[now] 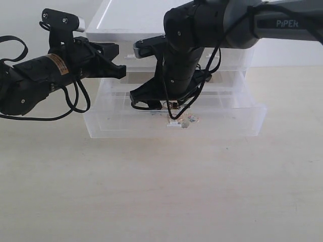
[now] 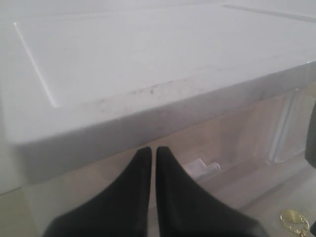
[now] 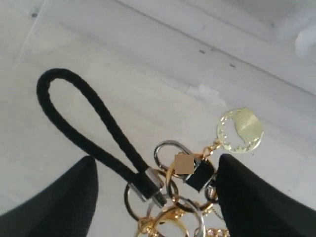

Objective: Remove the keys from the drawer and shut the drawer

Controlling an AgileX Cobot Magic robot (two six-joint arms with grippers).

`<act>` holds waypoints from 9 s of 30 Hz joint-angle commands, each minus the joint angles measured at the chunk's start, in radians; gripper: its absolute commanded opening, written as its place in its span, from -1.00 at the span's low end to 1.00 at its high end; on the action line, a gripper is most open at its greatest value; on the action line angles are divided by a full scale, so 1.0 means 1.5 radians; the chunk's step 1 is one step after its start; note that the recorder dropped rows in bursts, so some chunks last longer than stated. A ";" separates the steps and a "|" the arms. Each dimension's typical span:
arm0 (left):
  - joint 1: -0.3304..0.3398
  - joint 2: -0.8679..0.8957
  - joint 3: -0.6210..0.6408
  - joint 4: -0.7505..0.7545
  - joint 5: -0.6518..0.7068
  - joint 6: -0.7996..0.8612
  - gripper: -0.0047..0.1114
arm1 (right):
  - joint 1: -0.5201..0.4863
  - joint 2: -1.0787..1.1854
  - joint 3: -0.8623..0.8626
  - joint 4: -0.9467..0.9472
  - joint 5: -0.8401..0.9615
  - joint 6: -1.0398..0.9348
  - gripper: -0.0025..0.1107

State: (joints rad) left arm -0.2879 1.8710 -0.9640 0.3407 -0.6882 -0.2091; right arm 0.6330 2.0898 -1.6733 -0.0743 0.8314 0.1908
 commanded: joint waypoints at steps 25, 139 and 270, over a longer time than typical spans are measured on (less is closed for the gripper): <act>-0.001 0.001 -0.005 -0.015 -0.015 0.000 -0.85 | -0.043 -0.064 -0.028 0.036 0.044 -0.059 -0.96; -0.189 -0.133 0.281 -0.029 0.067 -0.213 -0.85 | 0.023 -0.468 0.869 0.337 -0.879 -0.267 -0.96; -0.162 -0.475 0.411 -0.215 0.160 0.003 -0.85 | -0.346 -1.393 1.116 0.043 -0.334 -0.141 -0.96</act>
State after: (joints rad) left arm -0.5235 1.1650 -0.3532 0.0262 -0.4407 -0.2095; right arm 0.1201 0.0055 -0.0003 -0.0111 0.3330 0.0071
